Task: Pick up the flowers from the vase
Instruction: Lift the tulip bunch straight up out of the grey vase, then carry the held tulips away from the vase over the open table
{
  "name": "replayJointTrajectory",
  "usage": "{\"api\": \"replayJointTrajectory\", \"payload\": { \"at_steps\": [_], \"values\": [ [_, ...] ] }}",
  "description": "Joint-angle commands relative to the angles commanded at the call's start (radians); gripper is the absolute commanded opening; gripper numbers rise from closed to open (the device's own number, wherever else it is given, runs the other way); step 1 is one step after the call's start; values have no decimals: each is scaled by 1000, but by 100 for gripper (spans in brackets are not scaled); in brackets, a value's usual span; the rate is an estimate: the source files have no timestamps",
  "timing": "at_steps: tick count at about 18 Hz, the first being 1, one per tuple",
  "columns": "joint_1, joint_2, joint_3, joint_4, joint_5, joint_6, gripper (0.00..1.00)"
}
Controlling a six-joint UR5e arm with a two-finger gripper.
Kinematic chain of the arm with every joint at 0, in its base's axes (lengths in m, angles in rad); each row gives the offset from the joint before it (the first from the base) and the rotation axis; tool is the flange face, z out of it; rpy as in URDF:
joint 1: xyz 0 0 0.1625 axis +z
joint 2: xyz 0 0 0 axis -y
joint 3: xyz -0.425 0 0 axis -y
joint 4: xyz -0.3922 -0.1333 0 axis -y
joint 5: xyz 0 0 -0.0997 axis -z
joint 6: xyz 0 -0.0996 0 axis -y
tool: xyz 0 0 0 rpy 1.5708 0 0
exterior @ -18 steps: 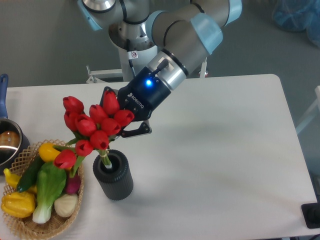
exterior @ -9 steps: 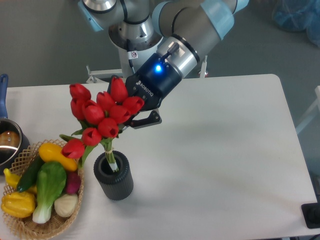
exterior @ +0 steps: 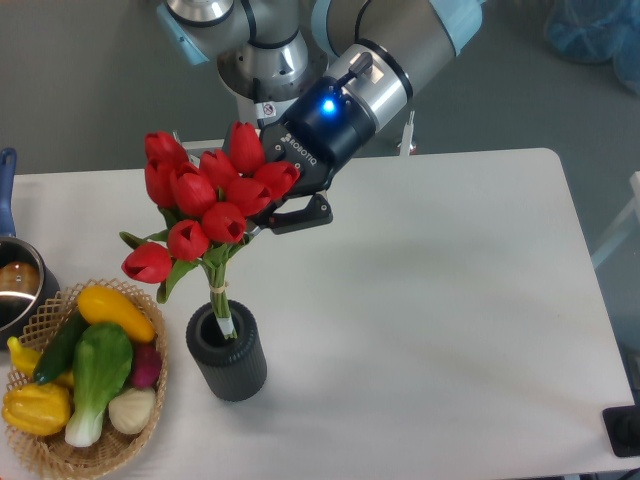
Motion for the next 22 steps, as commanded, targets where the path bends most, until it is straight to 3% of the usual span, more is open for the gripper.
{"api": "replayJointTrajectory", "payload": {
  "at_steps": [1,4,13,17,22],
  "values": [
    [18,-2,2,5,3,-69,15],
    [52,-8,37,8,6,-79,15],
    [111,-46,29,5,129,154,14],
    [187,-63,-17,0,178,211,13],
    [210,-66,-29,-5,182,251,13]
  ]
}}
